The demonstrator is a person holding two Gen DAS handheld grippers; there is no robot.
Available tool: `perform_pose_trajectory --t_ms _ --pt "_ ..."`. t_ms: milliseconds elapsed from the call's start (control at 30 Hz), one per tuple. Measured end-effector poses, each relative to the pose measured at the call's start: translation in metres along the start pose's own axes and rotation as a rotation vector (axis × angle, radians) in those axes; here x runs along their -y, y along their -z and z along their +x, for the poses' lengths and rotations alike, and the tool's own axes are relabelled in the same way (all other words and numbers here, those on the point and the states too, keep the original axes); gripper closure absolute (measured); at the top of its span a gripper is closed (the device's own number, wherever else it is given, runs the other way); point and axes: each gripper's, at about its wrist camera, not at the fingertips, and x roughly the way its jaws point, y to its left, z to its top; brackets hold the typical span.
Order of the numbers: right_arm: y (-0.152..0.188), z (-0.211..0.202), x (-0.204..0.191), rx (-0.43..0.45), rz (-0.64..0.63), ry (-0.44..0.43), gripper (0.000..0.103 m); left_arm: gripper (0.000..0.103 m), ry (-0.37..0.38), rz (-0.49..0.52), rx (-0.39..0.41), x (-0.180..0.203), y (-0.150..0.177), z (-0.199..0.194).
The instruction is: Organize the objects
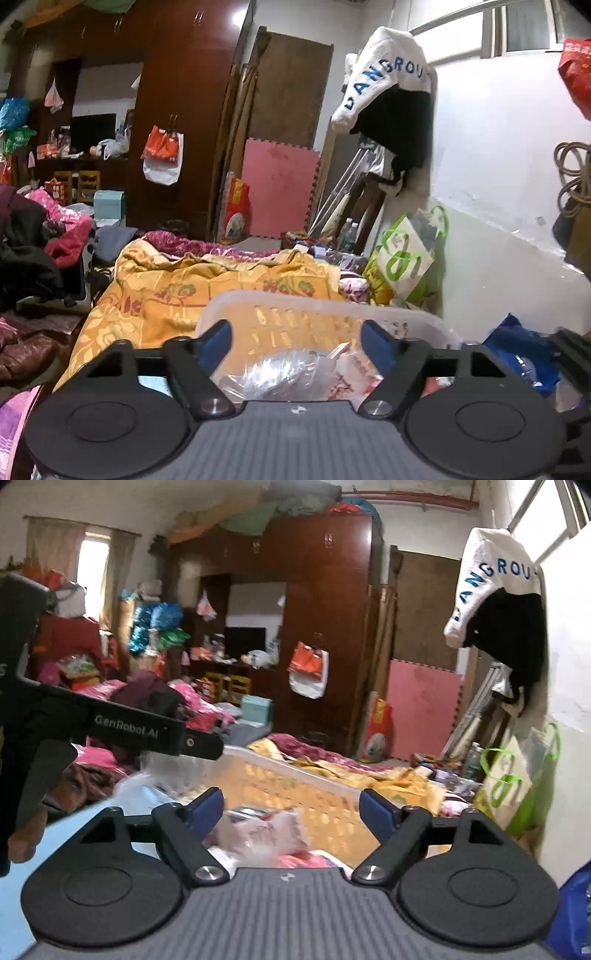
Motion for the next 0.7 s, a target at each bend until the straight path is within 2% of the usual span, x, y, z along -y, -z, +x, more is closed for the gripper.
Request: perform_pose_trajectory --t_ms 67,100,133,267,367,400,433,500,567,700 --pt "0.007 -0.016 0.005 0.03 0.015 -0.022 0.0 0.012 -0.013 0.021 0.037 -0.003 0.007 -0.005" --pt "0.008 -0.023 0.008 0.041 0.026 -0.029 0.0 0.002 -0.02 0.033 0.06 -0.002 0.01 -0.01" --pt "0.008 -0.029 0.009 0.04 0.044 -0.028 0.0 0.0 -0.018 0.05 0.072 -0.001 0.012 -0.014" --pt "0.009 -0.051 0.013 0.056 0.111 -0.011 0.0 0.0 0.006 0.12 0.11 0.008 0.026 -0.038" --pt "0.019 -0.067 0.003 0.115 0.105 0.115 0.0 0.0 -0.05 0.176 0.149 0.02 0.041 -0.055" --pt "0.021 -0.069 0.001 0.145 0.091 0.129 0.0 0.0 -0.067 0.19 0.153 0.024 0.042 -0.058" --pt "0.024 -0.071 -0.002 0.145 0.079 0.135 0.0 0.0 -0.074 0.203 0.138 0.028 0.043 -0.06" --pt "0.021 -0.069 -0.005 0.079 0.067 0.174 0.0 0.0 -0.05 0.219 0.09 0.035 0.045 -0.065" --pt "0.017 -0.068 -0.003 0.051 0.062 0.191 0.0 0.0 -0.041 0.221 0.056 0.039 0.044 -0.068" --pt "0.009 -0.063 0.013 0.017 0.138 0.112 0.0 0.0 -0.077 0.221 0.036 0.045 0.043 -0.073"
